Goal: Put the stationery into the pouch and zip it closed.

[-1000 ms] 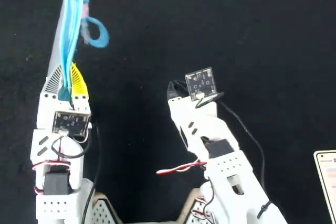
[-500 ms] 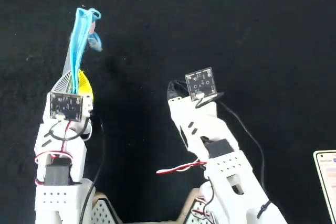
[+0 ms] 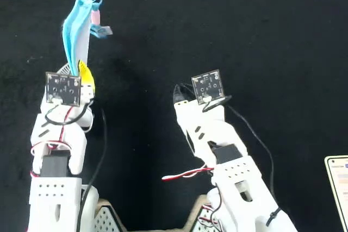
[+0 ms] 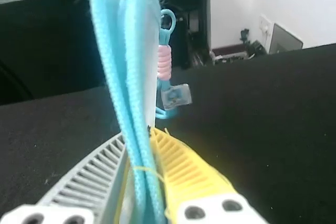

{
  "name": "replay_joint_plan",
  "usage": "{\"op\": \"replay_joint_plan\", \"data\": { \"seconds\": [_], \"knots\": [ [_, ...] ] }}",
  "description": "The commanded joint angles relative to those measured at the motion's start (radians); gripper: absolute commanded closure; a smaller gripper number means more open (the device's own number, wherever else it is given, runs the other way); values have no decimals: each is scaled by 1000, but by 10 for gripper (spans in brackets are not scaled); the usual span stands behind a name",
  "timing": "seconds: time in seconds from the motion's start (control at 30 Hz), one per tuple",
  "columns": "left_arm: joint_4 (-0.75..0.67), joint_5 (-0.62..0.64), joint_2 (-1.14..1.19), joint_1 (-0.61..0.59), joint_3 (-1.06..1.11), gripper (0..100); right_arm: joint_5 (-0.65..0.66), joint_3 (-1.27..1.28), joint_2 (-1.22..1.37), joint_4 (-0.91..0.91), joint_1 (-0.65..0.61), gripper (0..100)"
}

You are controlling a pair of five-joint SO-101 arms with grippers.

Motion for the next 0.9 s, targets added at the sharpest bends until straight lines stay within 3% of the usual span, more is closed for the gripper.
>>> {"op": "replay_joint_plan", "data": {
  "seconds": [0.0,0.17,0.87],
  "knots": [
    [-84,-3,71,13,-102,970,12,-7,-1,-26,-15,980],
    [-203,-2,186,21,-94,970,12,-7,-1,-26,-15,980],
    [-207,-5,390,19,-214,970,12,-8,-1,-26,-14,980]
  ]
}}
